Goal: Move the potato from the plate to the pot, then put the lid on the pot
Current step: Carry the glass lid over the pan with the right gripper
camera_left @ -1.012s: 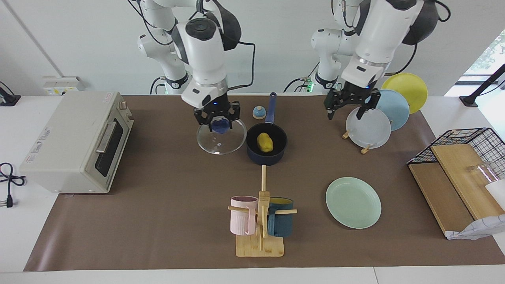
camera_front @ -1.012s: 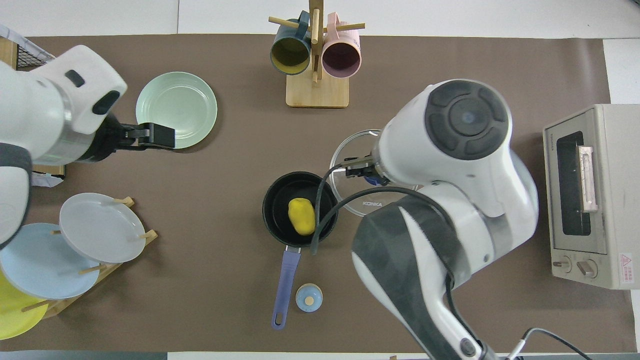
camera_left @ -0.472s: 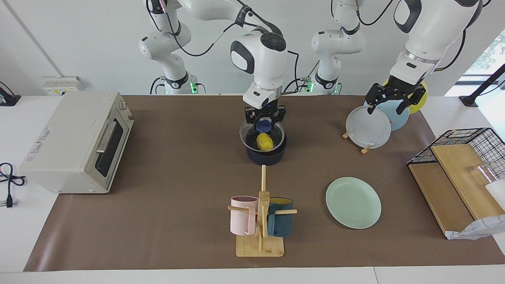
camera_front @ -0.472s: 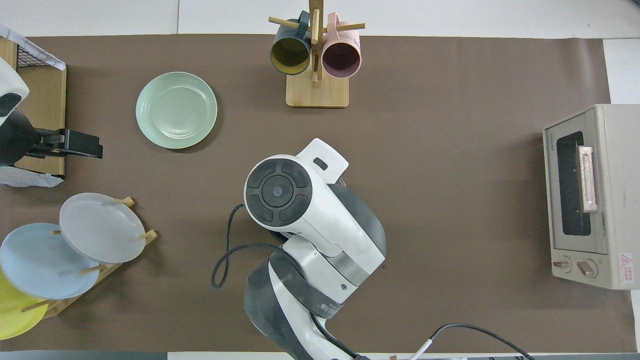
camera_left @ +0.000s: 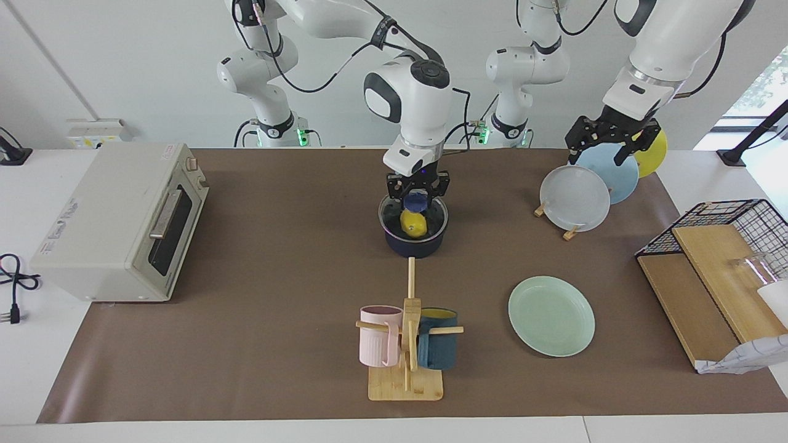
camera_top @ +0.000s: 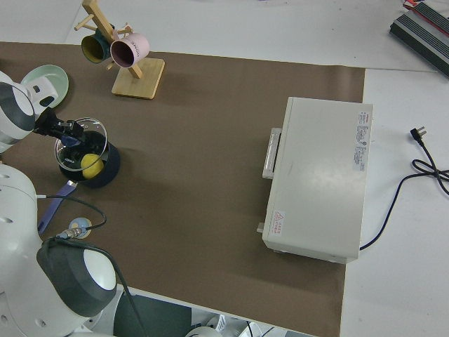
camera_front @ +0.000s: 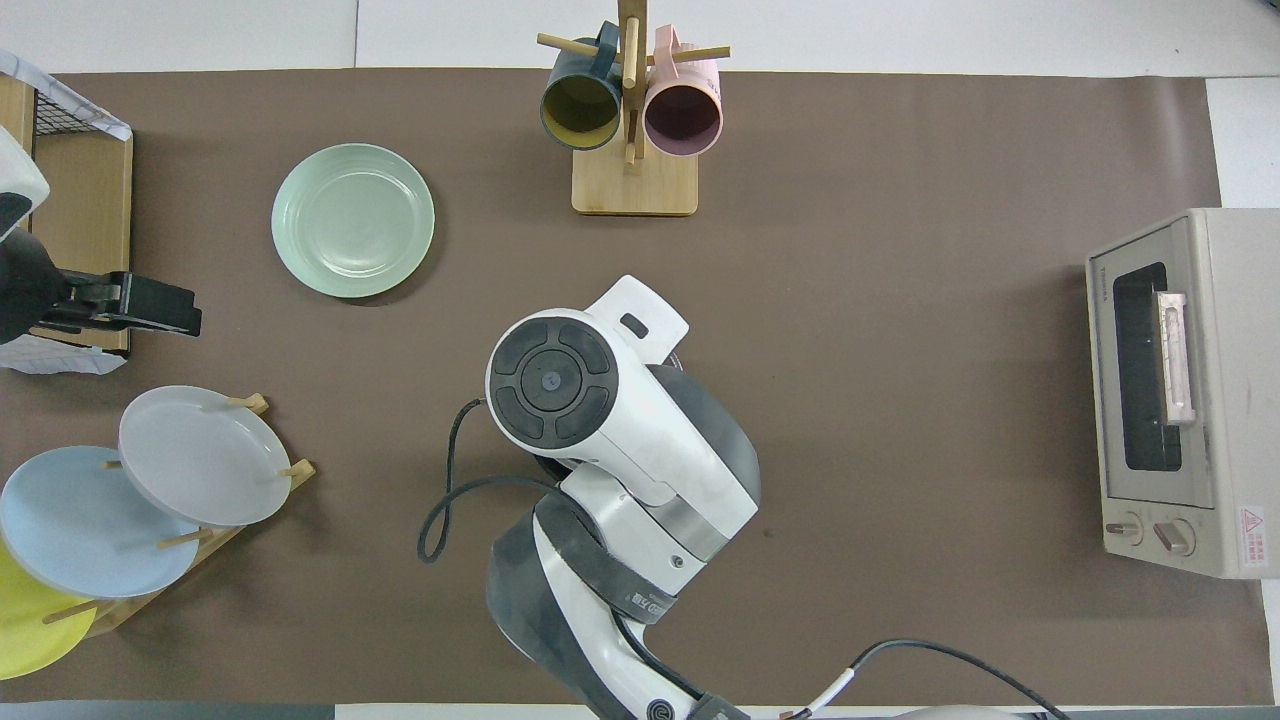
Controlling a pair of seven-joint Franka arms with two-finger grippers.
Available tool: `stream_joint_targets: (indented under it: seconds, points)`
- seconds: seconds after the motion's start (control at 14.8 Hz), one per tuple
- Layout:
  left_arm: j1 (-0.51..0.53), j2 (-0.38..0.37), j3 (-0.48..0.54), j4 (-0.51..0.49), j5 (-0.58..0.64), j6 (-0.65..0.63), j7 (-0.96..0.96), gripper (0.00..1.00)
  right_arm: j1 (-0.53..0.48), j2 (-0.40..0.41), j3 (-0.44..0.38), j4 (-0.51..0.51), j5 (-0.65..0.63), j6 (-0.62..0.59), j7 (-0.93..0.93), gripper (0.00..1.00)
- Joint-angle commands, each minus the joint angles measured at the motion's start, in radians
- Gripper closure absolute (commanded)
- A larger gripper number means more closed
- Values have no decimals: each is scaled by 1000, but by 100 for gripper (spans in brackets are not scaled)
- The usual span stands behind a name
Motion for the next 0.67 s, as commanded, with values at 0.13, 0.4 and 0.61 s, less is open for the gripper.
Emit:
stream_joint_targets:
  seconds: [0.13,0.4,0.61]
  points:
    - [-24,5,38,43,8,-60,-7,0,12,16,4,-21,4,39,50,100]
    - [-30,-3,42,18,2,-113,-5,0,7,12,4,-41,15,43,49,100]
    - [-30,-1,42,18,-7,-124,-8,0,10,9,4,-52,33,49,50,100]
